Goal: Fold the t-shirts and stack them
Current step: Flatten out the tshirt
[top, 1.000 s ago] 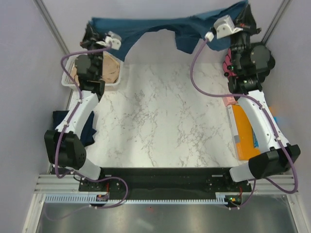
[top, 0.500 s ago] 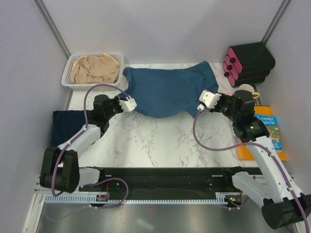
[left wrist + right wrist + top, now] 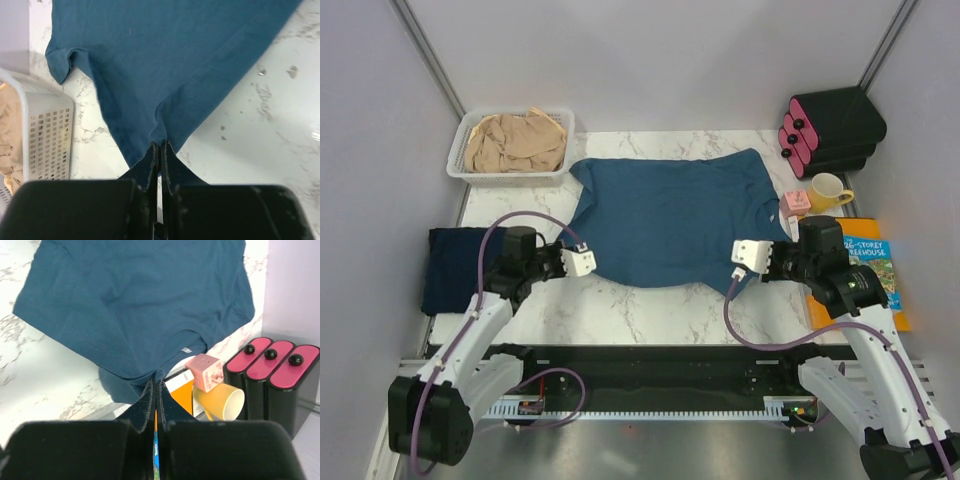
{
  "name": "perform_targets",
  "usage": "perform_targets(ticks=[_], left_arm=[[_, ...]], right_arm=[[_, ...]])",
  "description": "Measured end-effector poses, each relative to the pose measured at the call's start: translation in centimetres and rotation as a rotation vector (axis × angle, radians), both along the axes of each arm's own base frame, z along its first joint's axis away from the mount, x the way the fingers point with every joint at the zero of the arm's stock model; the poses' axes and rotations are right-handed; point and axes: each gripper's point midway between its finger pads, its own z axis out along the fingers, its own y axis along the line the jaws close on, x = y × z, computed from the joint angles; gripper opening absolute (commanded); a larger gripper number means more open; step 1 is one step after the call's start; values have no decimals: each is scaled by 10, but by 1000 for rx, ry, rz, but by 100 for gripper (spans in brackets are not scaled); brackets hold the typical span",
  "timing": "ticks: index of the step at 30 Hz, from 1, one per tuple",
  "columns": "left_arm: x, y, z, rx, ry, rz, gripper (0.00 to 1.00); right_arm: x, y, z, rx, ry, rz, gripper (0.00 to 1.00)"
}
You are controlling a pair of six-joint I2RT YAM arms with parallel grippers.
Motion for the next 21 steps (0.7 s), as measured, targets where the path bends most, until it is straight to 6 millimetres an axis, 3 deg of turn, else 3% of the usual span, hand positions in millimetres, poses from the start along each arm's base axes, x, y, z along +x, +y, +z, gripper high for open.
perform_targets(ticks=[7, 8, 9, 12, 13, 14, 15, 16, 18, 21], left_arm=[[-33, 1, -18, 32, 75, -63, 2], [-35, 1, -20, 35, 83, -67, 2], [-37, 1, -22, 41, 94, -72, 2], [-43, 3, -28, 60, 122, -87, 26], [-46, 4, -31, 69, 136, -94, 53], [-50, 4, -35, 81, 154, -103, 68], [-54, 6, -38, 98, 173, -118, 81], [-60, 7, -42, 113, 201, -131, 87], [-72, 10, -48, 139, 261, -157, 90], [-86, 12, -47, 164, 324, -187, 90]], right_arm=[[-17, -2, -10, -27, 56, 33, 1], [-20, -2, -11, -32, 62, 40, 5], [-22, -3, -12, -37, 67, 47, 20], [-29, -5, -15, -60, 79, 69, 43], [-31, -5, -16, -73, 83, 83, 47], [-35, -6, -18, -87, 87, 97, 52], [-38, -8, -19, -104, 91, 113, 64], [-41, -9, -20, -113, 94, 119, 68], [-46, -12, -20, -134, 92, 134, 75], [-51, -14, -19, -156, 78, 149, 76]])
